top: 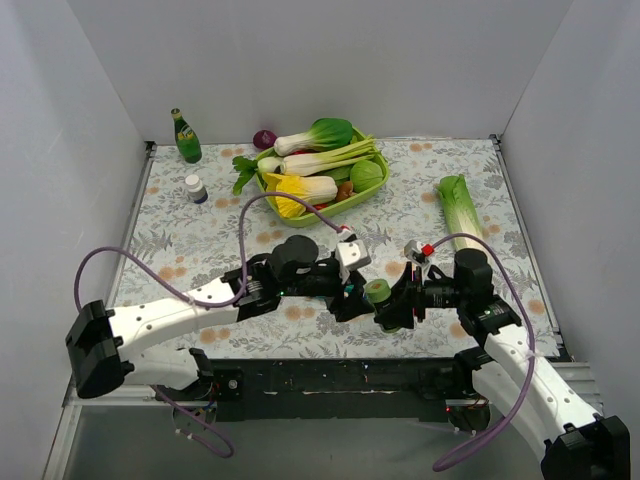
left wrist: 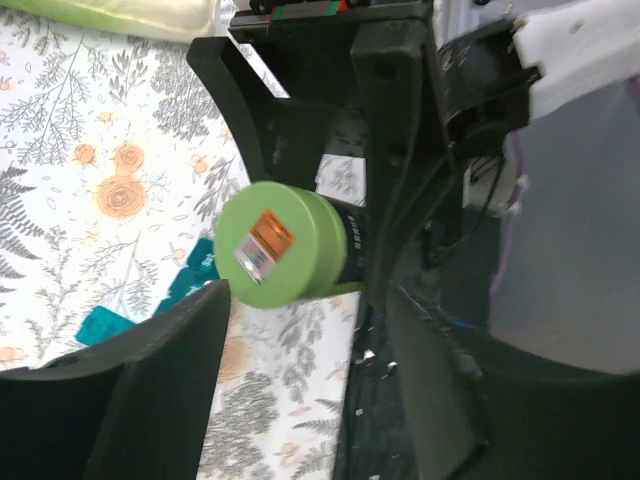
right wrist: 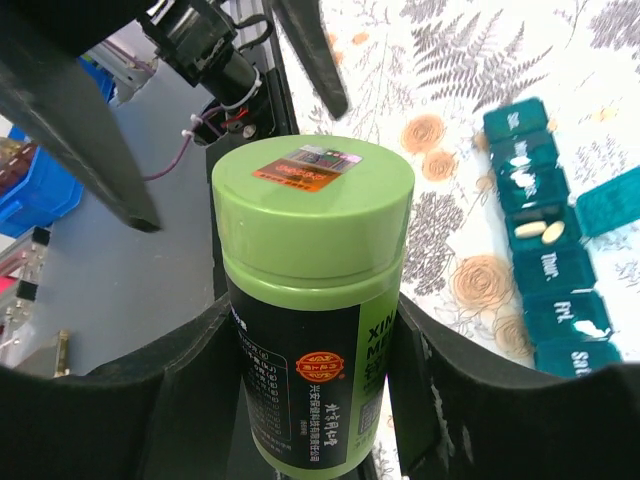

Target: Sort the pills into containers

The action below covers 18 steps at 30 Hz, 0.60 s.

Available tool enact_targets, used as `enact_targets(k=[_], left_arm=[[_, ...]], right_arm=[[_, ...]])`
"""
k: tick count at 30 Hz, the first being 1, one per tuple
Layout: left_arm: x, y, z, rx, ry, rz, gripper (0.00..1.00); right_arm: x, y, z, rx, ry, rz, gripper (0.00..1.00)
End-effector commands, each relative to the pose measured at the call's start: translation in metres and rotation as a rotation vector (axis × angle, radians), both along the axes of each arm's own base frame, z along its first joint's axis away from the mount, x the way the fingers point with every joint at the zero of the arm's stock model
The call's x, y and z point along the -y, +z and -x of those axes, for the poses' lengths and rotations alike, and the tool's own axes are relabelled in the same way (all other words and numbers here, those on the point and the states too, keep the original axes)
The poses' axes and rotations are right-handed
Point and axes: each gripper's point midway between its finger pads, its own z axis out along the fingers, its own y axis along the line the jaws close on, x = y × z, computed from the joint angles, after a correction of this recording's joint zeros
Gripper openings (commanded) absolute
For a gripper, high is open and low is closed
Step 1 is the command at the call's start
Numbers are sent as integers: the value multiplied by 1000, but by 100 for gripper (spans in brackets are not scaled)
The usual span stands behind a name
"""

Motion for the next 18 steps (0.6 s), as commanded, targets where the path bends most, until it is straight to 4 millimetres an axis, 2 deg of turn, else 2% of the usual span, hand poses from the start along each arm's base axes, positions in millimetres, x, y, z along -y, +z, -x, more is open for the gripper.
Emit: enact_targets(k=[1,2,3,4,5,8,10,11,12,13,18], left_arm=[[-14,63,5,64,52,232,72],[-22,77,8,34,87,284,77],[-27,86,6,26,118,317,88],[-33,88,1,6,174,339,94],[-44,103,2,-35,216,399,98],[-59,111,0,-130,294,452,98],[-66,111,-2,-274,357,466,98],[-67,118,-4,-320,381,480,98],[-66,106,-7,-423,434,442,98],[-66,103,-10,-469,463,432,98],[-60,115,-9,-583,468,462,98]], right_arm=[[-3,43,-10,178,20,-71,1],[-2,43,-13,209,13,-57,1],[-2,47,-15,246,13,-56,1],[-1,46,-15,260,15,-40,1],[0,52,-19,298,4,-30,1],[5,53,-26,459,11,34,1],[10,61,-32,612,28,77,1],[11,62,-35,668,28,99,1],[12,69,-38,767,41,113,1],[13,70,-39,808,46,124,1],[15,84,-45,1006,54,160,1]])
